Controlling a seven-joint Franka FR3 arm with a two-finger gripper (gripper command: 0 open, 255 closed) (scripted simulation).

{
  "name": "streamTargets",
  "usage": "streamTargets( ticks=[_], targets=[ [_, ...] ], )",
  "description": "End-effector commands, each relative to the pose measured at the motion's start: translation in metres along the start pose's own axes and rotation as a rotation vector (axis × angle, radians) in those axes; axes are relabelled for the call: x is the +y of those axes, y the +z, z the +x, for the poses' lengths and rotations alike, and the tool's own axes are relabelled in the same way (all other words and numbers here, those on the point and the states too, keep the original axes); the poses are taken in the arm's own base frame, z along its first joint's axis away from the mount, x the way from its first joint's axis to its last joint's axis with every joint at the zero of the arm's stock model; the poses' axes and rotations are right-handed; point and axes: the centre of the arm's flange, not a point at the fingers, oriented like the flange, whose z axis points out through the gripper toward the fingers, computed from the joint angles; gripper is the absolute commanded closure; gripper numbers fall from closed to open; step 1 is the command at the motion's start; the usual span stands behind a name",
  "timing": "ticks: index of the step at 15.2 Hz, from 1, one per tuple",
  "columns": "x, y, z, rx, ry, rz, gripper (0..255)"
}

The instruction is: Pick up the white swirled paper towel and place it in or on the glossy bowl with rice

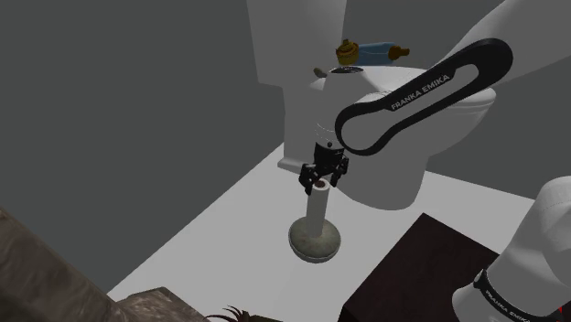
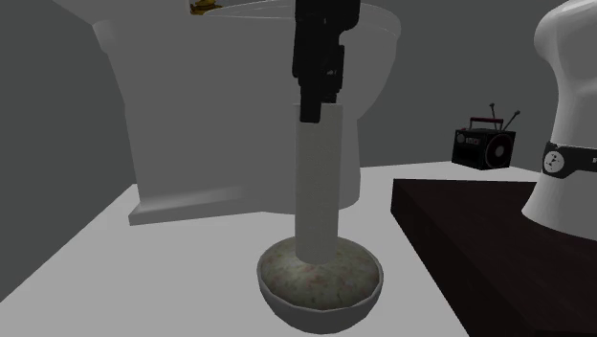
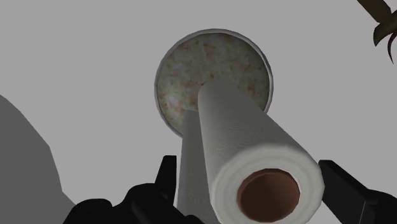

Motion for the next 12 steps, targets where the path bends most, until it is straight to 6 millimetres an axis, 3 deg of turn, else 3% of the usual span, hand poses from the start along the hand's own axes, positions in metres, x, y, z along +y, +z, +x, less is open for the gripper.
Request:
streamTargets(
  ticks=[1, 5, 12],
  targets=[
    [0.000, 0.000, 0.000, 0.000, 0.000, 0.000, 0],
    [0.000, -0.050, 0.000, 0.000, 0.000, 0.000, 0],
    [0.000, -0.050, 0.000, 0.000, 0.000, 0.000, 0]
  ],
)
